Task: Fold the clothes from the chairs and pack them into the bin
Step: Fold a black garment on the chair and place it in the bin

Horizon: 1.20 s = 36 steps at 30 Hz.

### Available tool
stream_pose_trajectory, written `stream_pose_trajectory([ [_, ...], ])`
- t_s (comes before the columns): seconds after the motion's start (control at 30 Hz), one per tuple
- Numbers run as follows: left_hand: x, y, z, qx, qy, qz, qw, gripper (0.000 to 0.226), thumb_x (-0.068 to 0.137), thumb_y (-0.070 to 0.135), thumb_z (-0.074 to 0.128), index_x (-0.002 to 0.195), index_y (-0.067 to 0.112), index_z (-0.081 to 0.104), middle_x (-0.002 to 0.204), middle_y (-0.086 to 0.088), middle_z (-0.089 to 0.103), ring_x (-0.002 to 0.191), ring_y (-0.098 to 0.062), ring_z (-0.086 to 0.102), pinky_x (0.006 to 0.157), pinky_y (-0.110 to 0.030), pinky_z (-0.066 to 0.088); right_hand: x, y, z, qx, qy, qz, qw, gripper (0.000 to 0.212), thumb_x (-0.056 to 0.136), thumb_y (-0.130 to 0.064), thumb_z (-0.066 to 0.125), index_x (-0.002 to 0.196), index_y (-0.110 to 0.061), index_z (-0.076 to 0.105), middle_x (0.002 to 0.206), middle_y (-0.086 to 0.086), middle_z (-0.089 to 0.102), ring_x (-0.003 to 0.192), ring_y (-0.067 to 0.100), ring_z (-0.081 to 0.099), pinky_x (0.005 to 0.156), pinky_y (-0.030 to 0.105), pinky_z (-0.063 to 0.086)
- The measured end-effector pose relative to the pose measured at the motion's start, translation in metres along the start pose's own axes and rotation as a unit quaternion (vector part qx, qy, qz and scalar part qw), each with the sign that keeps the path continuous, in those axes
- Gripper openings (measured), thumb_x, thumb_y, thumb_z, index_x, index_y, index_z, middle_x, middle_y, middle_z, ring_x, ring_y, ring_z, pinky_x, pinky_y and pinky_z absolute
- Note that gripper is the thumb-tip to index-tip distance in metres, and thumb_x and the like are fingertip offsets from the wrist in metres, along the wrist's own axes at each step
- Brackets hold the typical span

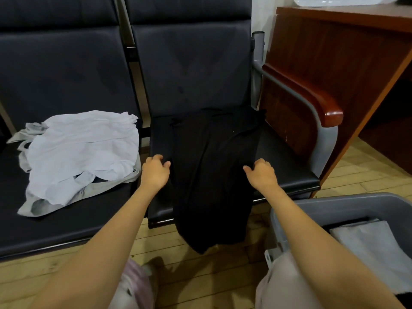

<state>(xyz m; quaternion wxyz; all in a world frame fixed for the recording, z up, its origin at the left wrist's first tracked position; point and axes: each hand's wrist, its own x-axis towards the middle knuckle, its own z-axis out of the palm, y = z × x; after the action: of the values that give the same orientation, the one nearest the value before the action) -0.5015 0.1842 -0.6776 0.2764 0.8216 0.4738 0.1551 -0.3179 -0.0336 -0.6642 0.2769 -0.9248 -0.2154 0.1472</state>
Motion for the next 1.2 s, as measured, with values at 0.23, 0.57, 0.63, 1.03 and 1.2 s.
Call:
stream_pose_trajectory([
  [0.23,0.023,-0.006,0.024,-0.057,0.026,-0.030,0.998,0.027,0.092,0.034,0.059,0.102,0.008,0.058,0.105,-0.014,0.056,0.099,-0.032,0.054,0.085,-0.039,0.044,0.025,-0.004,0.000,0.141,0.061,0.013,0.988,0.022,0.100,-0.027,0.045,0.109,-0.007,0.045,0.099,0.010,0.051,0.090,0.028,0.051,0.073,0.032,0.037],
  [0.57,0.009,-0.002,0.011,-0.193,0.107,-0.055,0.974,0.041,0.086,-0.007,0.033,0.118,0.013,0.051,0.120,-0.015,0.049,0.093,-0.027,0.052,0.077,-0.032,0.043,0.019,-0.030,0.005,0.107,0.218,-0.303,0.922,0.010,0.090,-0.014,0.063,0.096,-0.010,0.057,0.096,0.005,0.057,0.084,0.015,0.052,0.075,0.030,0.043],
  [0.63,-0.001,0.004,0.018,-0.068,0.033,-0.052,0.996,0.038,0.088,-0.003,0.042,0.122,0.009,0.054,0.135,-0.020,0.037,0.107,-0.034,0.047,0.089,-0.036,0.041,0.015,-0.034,0.021,0.059,-0.006,-0.345,0.937,0.015,0.089,-0.016,0.066,0.103,-0.011,0.066,0.104,0.005,0.065,0.093,0.016,0.060,0.088,0.033,0.048],
  [1.03,-0.063,0.090,0.081,0.057,-0.092,0.202,0.973,0.042,0.090,0.052,0.055,0.118,0.021,0.059,0.119,0.002,0.052,0.113,-0.018,0.051,0.098,-0.037,0.041,0.028,0.015,0.017,0.022,0.000,-0.165,0.986,0.038,0.087,-0.021,0.068,0.123,-0.019,0.059,0.114,0.004,0.053,0.113,0.023,0.048,0.093,0.029,0.043],
  [1.2,-0.055,0.091,0.088,0.022,-0.097,0.187,0.977,0.022,0.092,0.040,0.058,0.107,0.024,0.061,0.111,0.006,0.053,0.109,-0.016,0.051,0.097,-0.037,0.037,0.036,0.007,0.024,-0.026,0.041,-0.157,0.986,0.027,0.092,-0.024,0.060,0.118,-0.015,0.058,0.111,0.006,0.053,0.110,0.023,0.048,0.083,0.033,0.044],
])
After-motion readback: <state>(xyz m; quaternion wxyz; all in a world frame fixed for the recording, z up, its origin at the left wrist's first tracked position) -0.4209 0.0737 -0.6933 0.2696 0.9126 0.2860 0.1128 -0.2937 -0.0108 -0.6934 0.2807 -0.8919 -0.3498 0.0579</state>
